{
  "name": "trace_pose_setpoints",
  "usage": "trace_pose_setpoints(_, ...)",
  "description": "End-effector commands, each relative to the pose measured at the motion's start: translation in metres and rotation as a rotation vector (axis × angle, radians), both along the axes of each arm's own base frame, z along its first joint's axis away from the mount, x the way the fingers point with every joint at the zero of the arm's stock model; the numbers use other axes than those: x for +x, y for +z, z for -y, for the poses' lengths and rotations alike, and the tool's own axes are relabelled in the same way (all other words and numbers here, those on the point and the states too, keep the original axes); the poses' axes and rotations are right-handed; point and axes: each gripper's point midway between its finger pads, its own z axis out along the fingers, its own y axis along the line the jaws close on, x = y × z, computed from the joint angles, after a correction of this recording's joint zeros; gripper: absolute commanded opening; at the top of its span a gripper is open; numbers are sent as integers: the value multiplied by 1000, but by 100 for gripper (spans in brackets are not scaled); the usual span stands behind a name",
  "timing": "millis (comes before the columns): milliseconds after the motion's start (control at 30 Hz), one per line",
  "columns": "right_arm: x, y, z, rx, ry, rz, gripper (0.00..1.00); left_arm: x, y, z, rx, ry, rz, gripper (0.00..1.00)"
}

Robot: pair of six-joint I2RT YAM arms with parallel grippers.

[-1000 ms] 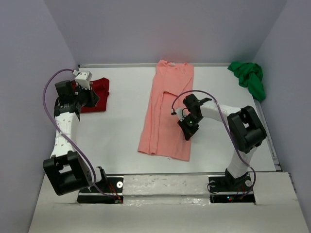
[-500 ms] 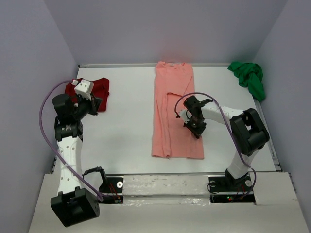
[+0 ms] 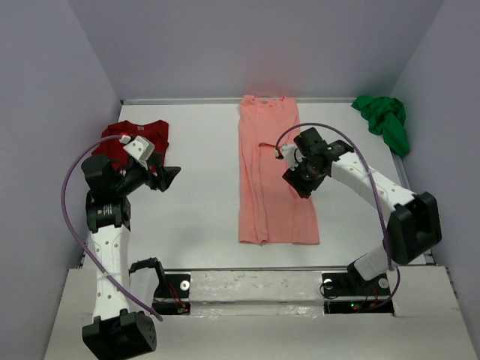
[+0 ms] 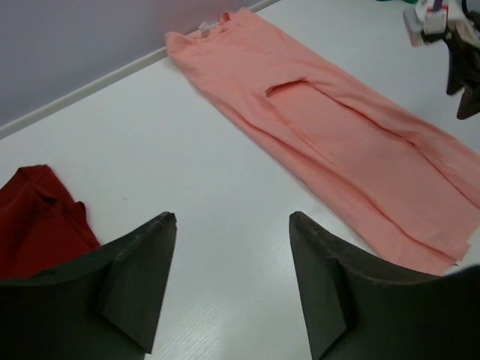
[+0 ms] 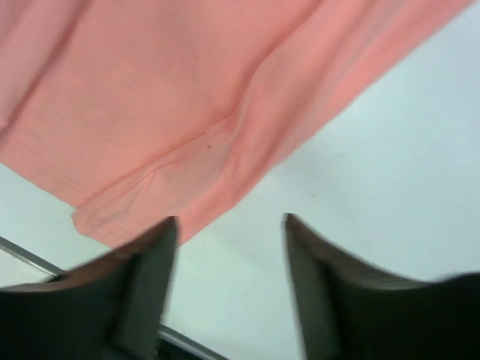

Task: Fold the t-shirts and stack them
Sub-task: Fold the tshirt

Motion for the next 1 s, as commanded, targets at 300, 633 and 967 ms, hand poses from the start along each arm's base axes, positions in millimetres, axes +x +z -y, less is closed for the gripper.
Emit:
trace_pose_setpoints(300, -15, 75, 65, -3, -249, 408, 86, -69, 21, 73, -32, -329, 71, 99)
trace_pose_setpoints(633, -25, 78, 58, 52, -314, 286, 69, -27, -12, 99, -188, -382, -381, 99)
trace_pose_setpoints(967, -48, 32, 25, 144, -219, 6, 72, -14, -75, 118, 246, -354, -349, 95)
